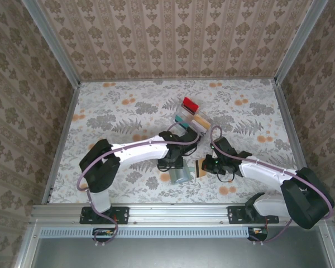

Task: Put the credit cards into the card holder
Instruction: Open the card holder at the center of the table, then turn over the card slot in the card holder.

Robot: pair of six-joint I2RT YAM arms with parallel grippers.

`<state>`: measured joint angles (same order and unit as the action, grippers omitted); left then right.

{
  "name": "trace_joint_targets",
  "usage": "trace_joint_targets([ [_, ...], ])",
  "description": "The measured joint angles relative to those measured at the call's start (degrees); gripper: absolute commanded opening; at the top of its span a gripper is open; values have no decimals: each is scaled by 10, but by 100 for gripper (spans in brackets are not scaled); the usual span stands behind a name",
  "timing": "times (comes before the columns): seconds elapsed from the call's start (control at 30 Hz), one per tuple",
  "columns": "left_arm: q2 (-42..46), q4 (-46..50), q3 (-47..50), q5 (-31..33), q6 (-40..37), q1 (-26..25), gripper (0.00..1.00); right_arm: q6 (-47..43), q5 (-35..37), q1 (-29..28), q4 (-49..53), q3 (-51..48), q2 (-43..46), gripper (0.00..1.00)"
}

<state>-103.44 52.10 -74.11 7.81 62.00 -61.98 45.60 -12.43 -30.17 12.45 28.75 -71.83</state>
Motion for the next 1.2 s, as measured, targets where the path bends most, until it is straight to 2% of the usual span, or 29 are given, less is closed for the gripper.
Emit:
trace_joint_targets([
  [0.1,26,-10,33,4,11,-1,28,2,0,0,0,0,0,3],
  [0.17,44,-24,52,6,13,-2,12,5,0,0,0,0,0,3],
  [0.23,62,-43,71,7,12,-2,0,6,-2,0,2,1,2,3],
  [0.53,139,-200,182,-17,-21,32,0,4,11,0,65,30,93,4],
  [0.67,153,-254,204,-36,-38,53,0,-5,-10,0,66,57,115,3],
  [0.87,154,-299,205,-64,-67,67,0,-12,-44,-8,54,80,73,4],
  [1.2,152,-319,206,-90,-87,74,0,-29,-44,-17,37,82,-15,3],
])
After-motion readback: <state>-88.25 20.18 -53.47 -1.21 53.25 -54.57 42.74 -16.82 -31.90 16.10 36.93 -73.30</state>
